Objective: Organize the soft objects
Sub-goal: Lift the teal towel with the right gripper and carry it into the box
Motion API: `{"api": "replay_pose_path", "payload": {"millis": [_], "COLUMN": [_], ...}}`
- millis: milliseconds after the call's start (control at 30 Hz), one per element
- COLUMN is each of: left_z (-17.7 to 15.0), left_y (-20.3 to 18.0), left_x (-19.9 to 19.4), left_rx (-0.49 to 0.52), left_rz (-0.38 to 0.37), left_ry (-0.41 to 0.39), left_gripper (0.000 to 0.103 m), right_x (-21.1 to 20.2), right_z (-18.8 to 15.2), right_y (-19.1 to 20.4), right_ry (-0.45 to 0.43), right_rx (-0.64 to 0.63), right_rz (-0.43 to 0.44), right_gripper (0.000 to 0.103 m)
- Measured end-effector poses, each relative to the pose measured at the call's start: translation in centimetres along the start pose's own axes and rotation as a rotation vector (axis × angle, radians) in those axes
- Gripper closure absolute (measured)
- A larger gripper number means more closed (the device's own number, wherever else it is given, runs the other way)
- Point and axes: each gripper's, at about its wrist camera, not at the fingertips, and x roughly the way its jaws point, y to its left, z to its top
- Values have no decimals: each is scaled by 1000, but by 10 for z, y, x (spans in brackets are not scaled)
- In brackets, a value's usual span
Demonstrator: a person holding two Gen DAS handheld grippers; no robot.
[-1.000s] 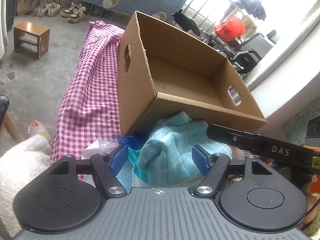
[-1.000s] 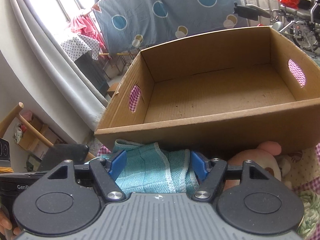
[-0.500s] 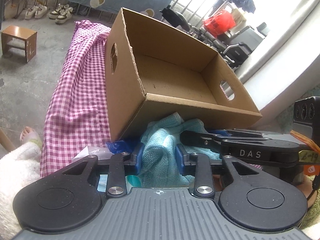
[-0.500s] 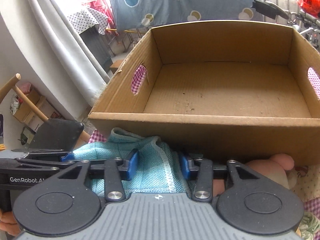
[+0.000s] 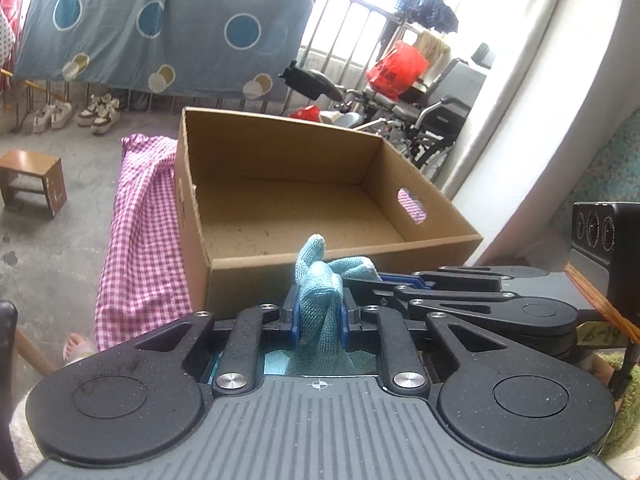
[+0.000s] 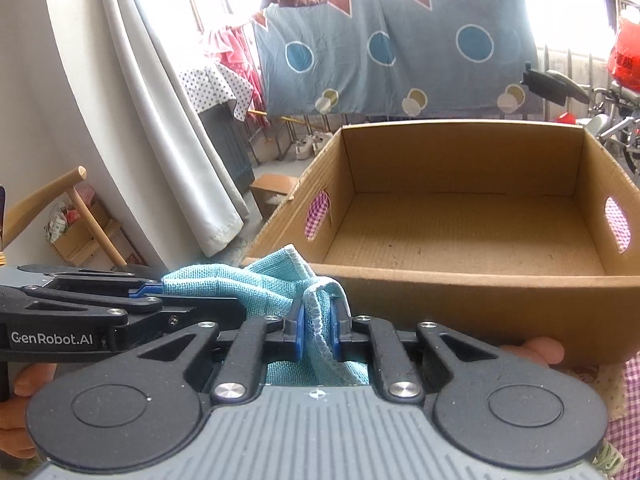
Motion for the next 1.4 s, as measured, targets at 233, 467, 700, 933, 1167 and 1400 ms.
{"api": "replay_pose_path", "payload": {"millis": [233, 467, 700, 933, 1167, 1400], "left_z": [54, 124, 170, 181, 178, 172], "left_y": [-27, -46, -36, 11, 40, 44], "left_x": [-7, 21, 92, 165, 204, 211], "left_rx": [70, 122, 141, 106, 118, 175], "left_rz": [-45, -88, -18, 80, 171, 260], "left_ry": [-62, -82, -15, 91, 156, 196], "left_gripper": [87, 87, 87, 87, 87, 76], "right_x": [-43, -56, 4, 117, 187, 222], "right_z": [37, 103, 166, 182, 183, 170], "right_y": [-18, -54, -103, -151, -167, -167], "right_ry": [-146, -235, -122, 90, 200, 282], "right_rx": [23, 9, 52, 146, 155, 161], "right_rz": [54, 57, 48, 52, 34, 49], "right_gripper": [90, 90, 90, 90, 90, 88]}}
